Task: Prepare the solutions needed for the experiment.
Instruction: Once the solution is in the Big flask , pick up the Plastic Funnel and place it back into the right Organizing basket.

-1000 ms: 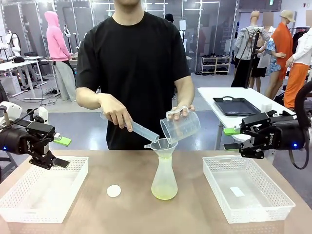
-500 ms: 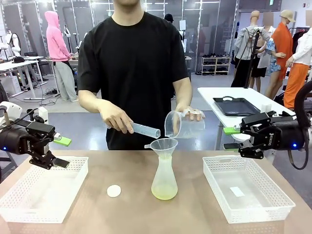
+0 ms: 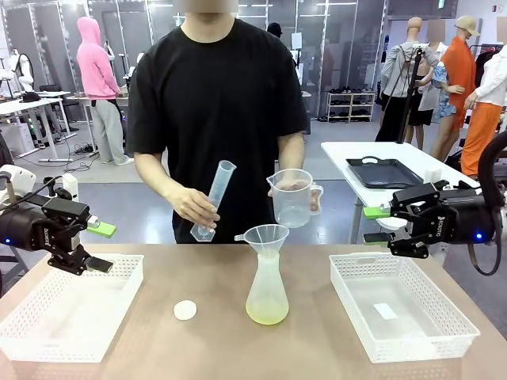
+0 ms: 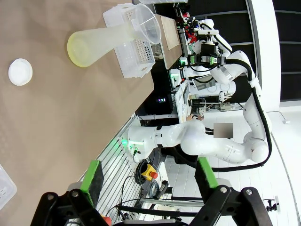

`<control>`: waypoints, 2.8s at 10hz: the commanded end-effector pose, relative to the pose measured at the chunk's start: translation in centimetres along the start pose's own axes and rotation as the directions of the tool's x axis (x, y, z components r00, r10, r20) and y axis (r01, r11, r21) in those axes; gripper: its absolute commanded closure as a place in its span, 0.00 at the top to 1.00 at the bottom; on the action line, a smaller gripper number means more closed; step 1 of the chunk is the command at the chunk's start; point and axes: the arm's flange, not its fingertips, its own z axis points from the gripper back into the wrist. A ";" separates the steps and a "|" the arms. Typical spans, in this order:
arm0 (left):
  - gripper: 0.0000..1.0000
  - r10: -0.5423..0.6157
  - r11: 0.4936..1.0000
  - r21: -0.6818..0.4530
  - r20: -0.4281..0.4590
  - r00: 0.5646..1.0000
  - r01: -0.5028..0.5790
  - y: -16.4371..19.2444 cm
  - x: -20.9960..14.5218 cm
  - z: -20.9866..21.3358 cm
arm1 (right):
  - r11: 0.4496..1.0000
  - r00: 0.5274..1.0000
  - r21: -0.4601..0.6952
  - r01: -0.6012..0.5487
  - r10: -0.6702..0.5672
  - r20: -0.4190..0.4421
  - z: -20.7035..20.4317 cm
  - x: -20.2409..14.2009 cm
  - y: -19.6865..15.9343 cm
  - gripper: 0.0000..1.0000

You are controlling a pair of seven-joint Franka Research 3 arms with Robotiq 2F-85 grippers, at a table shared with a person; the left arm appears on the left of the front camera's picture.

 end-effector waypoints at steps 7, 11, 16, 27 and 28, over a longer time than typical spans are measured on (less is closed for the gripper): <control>1.00 -0.006 1.000 -0.020 0.005 1.000 0.007 -0.2 0.1 -0.1 | 0.992 0.999 -0.117 -0.038 0.037 -0.011 -0.8 0.0 0.9 0.58; 1.00 -0.006 1.000 -0.020 0.005 1.000 0.007 -0.2 0.1 -0.1 | 0.965 0.997 -0.253 -0.073 0.074 -0.007 -3.0 3.5 4.2 0.58; 1.00 -0.006 1.000 -0.020 0.005 1.000 0.007 -0.2 0.1 -0.1 | 0.888 0.989 -0.438 -0.139 0.145 -0.022 -8.5 8.5 9.4 0.58; 1.00 -0.006 1.000 -0.020 0.005 1.000 0.007 -0.2 0.1 -0.1 | 0.771 0.973 -0.594 -0.229 0.193 -0.124 -14.3 10.9 11.1 0.58; 1.00 -0.006 1.000 -0.020 0.005 1.000 0.007 -0.2 0.1 -0.1 | 0.723 0.974 -0.651 -0.229 0.171 -0.152 -14.8 10.9 11.0 0.58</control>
